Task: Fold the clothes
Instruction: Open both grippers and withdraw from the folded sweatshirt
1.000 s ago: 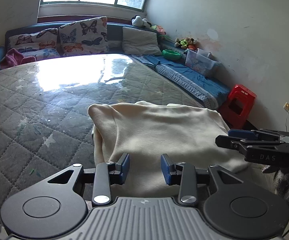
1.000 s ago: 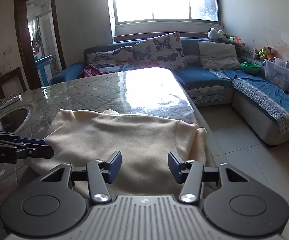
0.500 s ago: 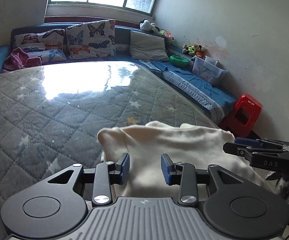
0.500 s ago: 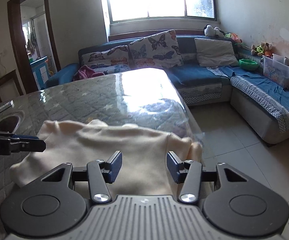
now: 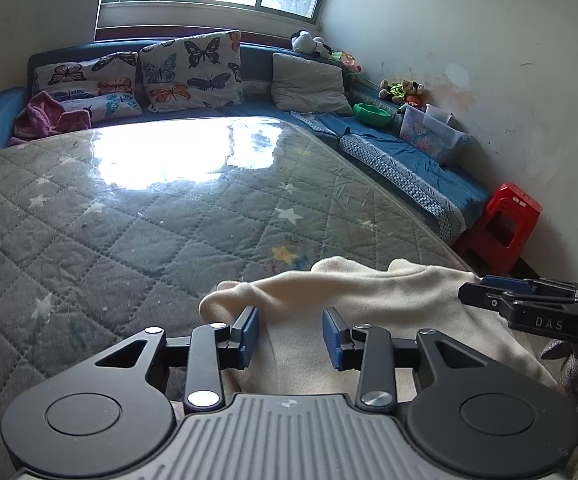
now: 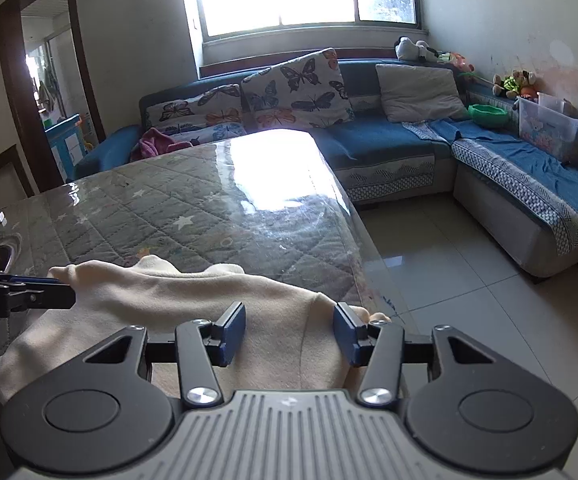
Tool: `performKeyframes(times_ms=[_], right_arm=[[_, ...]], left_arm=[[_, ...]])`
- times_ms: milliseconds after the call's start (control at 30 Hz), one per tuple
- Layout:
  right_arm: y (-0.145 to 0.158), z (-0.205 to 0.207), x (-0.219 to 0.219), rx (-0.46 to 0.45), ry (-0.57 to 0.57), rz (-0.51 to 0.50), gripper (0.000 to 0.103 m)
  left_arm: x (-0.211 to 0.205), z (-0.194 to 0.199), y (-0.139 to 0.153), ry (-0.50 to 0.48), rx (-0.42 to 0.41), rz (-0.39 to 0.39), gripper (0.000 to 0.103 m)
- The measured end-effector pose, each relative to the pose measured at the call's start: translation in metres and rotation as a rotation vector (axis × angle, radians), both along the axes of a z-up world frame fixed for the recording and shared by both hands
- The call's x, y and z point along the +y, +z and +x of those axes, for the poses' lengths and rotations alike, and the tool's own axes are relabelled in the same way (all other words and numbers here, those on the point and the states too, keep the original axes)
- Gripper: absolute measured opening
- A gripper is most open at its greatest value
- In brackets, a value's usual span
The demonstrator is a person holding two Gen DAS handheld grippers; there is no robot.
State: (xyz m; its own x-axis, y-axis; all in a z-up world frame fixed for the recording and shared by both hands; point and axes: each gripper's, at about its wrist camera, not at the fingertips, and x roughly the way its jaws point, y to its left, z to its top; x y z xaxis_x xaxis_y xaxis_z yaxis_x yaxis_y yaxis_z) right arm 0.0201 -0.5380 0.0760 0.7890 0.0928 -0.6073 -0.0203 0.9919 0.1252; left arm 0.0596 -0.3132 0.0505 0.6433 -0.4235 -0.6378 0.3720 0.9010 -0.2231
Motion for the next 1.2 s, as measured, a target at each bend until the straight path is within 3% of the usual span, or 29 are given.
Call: performKeyframes(times_ms=[267,833,900,1133,1200], right_arm=[[-0.001,0.003,0.002,0.009,-0.002,-0.016,0.05],[0.006,-0.047,0.026,-0.008,0.031,-0.042,0.063],[0.005,-0.053,0.027,-0.006,0.029,-0.045,0.071],[0.001,-0.073,0.03,-0.003,0.02,-0.071,0.075],[0.002,-0.08,0.031,-0.004,0.011,-0.07,0.08]], left_arm=[[-0.007,0.01,-0.003,0.013,0.001,0.041,0.039],[-0.004,-0.022,0.002,-0.004,-0.042,0.091,0.056],[-0.003,-0.027,0.001,0.0,-0.044,0.099,0.058],[0.005,-0.04,-0.004,0.019,-0.023,0.097,0.064],[0.006,-0.046,-0.004,0.018,-0.026,0.096,0.068]])
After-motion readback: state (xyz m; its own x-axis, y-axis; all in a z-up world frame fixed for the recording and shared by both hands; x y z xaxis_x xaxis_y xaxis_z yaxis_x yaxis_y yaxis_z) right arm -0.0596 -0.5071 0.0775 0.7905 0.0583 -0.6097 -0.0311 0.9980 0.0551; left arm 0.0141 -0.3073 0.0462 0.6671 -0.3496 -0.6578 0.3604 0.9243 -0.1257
